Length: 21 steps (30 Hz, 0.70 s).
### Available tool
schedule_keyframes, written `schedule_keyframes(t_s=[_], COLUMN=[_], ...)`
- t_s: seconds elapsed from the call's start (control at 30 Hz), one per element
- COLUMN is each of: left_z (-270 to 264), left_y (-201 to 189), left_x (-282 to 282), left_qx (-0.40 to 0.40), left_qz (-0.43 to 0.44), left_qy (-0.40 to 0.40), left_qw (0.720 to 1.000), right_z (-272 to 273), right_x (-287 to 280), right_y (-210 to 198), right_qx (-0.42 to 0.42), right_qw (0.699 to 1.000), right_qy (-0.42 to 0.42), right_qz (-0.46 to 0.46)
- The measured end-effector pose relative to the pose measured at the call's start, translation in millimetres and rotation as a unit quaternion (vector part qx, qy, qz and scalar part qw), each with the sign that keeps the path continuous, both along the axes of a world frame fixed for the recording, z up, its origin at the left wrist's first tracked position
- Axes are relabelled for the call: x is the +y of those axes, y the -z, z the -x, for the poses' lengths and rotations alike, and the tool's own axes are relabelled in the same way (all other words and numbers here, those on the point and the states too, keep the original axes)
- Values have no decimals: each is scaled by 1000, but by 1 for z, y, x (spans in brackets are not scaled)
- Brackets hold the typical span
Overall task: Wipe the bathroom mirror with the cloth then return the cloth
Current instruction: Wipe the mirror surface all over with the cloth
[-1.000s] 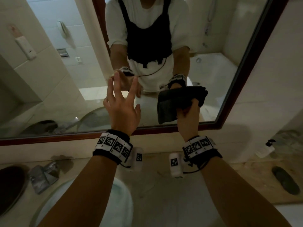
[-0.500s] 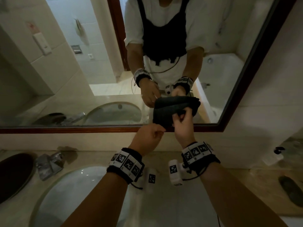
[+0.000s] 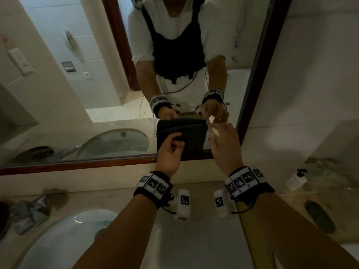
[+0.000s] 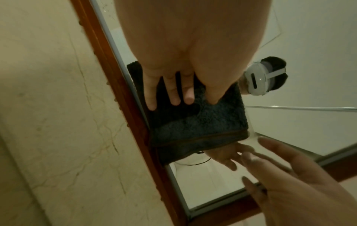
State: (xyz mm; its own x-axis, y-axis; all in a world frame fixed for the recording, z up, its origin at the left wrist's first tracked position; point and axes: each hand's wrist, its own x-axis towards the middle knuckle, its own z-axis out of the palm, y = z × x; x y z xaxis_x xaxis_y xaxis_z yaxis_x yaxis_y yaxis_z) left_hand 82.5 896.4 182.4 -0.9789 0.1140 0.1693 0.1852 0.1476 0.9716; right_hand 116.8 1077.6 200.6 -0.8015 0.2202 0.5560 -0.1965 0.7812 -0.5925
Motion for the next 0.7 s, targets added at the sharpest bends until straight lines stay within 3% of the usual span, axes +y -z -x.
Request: schedule_keyframes(t_s=[0.17,0.3,0.47,0.57,0.7], left_z=[6,5,8,11,14], left_y=[5,8,25,29,32], left_x=[14,25,34,41,48], left_qx=[43,79,125,125,129], left_qz=[66,93,58,17,34], left_qy=[-75,-119,-139,-160,-184], left_qw=[994,985,981,979,974], right_z=[5,10,17,23,29], right_x=[12,13,11,12,15], right_y=[-4,4,14,21,27], right_qx=[82,28,-16,-16,6], right_qw=[988,978,972,967,963], right_qy=[64,77,86,95,108], right_qz=[-118,-191,-220,-234,-246])
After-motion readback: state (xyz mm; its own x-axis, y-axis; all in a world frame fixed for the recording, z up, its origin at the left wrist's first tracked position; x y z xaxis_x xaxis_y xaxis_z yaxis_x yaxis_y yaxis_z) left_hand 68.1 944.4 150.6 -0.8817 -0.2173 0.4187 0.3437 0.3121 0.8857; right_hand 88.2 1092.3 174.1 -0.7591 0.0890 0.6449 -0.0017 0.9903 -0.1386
